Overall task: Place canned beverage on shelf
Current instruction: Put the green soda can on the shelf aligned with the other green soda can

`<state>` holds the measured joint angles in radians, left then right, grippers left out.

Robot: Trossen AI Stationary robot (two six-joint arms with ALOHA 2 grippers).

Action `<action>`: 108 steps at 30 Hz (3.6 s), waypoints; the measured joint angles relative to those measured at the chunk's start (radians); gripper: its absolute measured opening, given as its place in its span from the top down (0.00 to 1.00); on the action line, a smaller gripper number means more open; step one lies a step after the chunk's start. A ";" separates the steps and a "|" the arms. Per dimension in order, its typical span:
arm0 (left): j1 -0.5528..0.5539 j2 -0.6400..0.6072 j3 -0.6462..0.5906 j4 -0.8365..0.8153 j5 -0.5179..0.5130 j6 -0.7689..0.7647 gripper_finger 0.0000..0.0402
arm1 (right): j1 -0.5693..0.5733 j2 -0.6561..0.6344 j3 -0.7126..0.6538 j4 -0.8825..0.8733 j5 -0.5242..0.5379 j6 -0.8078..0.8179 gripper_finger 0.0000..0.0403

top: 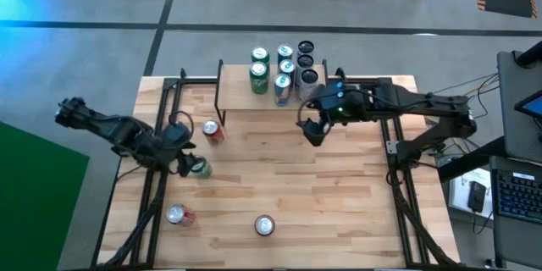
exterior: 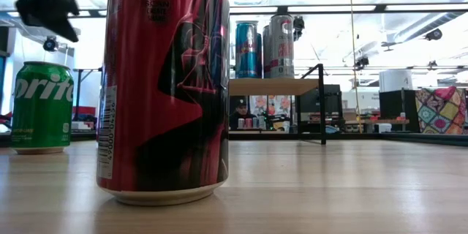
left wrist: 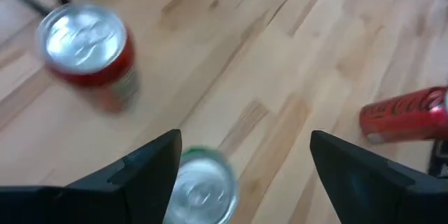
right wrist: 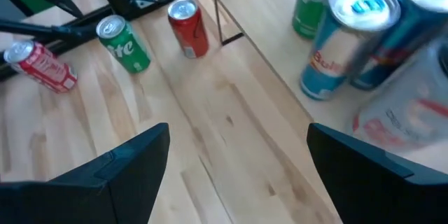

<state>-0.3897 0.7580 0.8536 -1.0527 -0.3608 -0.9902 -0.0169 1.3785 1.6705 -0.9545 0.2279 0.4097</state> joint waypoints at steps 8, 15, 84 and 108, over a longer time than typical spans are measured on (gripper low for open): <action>-0.020 -0.005 0.000 -0.059 -0.011 0.017 0.25 | 0.047 -0.119 -0.194 0.111 0.000 0.115 0.19; -0.020 -0.003 0.000 -0.093 0.062 0.095 0.25 | 0.100 -0.167 -0.306 0.235 0.026 0.176 0.19; -0.012 0.339 -0.266 0.456 0.044 0.324 0.19 | 0.143 -0.109 -0.357 0.358 0.079 0.193 0.19; 0.257 0.407 0.012 0.372 0.110 0.528 0.23 | 0.143 -0.163 -0.356 0.267 0.089 0.246 0.19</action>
<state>-0.1328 1.1645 0.8657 -0.6810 -0.2508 -0.4623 0.1265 1.2160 1.3148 -0.6872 0.3164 0.6556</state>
